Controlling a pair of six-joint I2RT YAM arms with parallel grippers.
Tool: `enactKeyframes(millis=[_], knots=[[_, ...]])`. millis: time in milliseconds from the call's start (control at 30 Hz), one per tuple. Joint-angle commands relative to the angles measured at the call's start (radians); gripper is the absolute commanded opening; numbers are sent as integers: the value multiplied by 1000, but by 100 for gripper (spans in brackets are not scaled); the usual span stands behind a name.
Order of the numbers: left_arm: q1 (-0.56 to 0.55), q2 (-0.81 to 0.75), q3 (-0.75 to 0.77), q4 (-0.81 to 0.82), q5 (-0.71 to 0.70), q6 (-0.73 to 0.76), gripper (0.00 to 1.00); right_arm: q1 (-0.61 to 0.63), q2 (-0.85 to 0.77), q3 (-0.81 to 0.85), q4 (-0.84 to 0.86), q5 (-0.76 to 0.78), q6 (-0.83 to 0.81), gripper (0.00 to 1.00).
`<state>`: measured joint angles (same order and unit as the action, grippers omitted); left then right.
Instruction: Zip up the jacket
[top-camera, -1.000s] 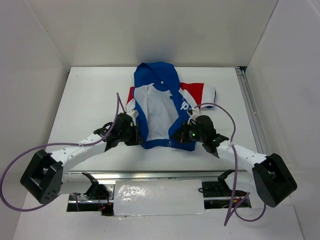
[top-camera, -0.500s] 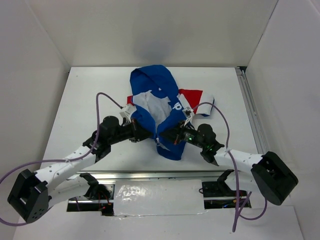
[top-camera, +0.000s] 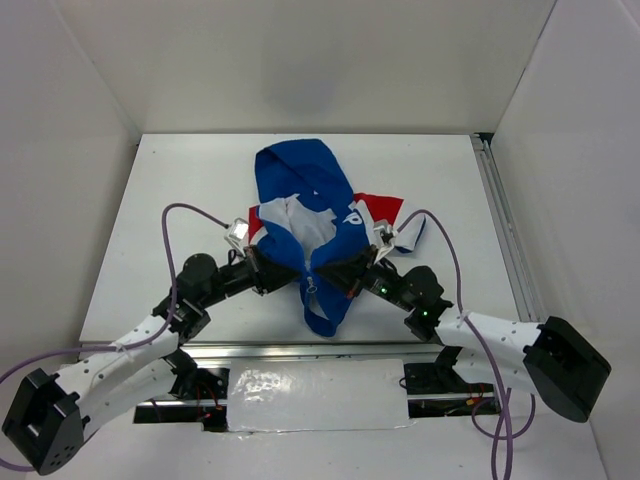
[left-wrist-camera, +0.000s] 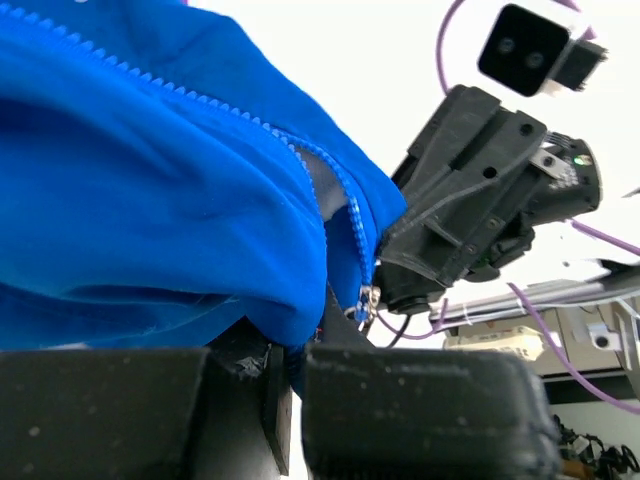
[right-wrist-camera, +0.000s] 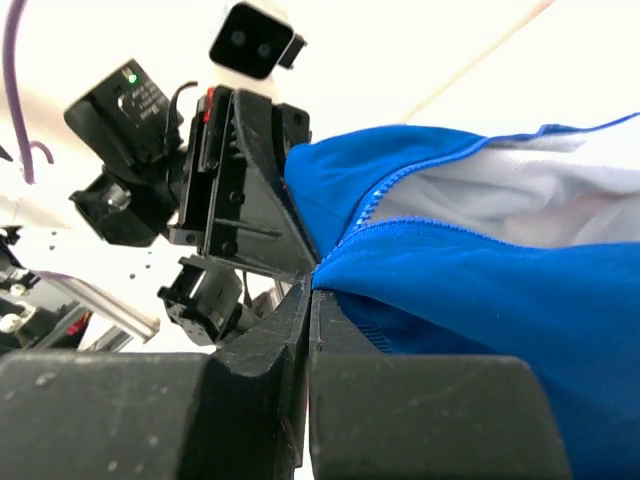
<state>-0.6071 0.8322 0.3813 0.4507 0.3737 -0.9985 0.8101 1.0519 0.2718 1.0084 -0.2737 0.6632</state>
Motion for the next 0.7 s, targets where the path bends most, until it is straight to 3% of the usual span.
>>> enactKeyframes(millis=[0,667], knots=[[-6,-39,-7,158,44,-28,0,20,-41,4,65,57,-48,0],[-8,-22,-32,253,19,-124,0,32,-41,17,36,100,-63,0]])
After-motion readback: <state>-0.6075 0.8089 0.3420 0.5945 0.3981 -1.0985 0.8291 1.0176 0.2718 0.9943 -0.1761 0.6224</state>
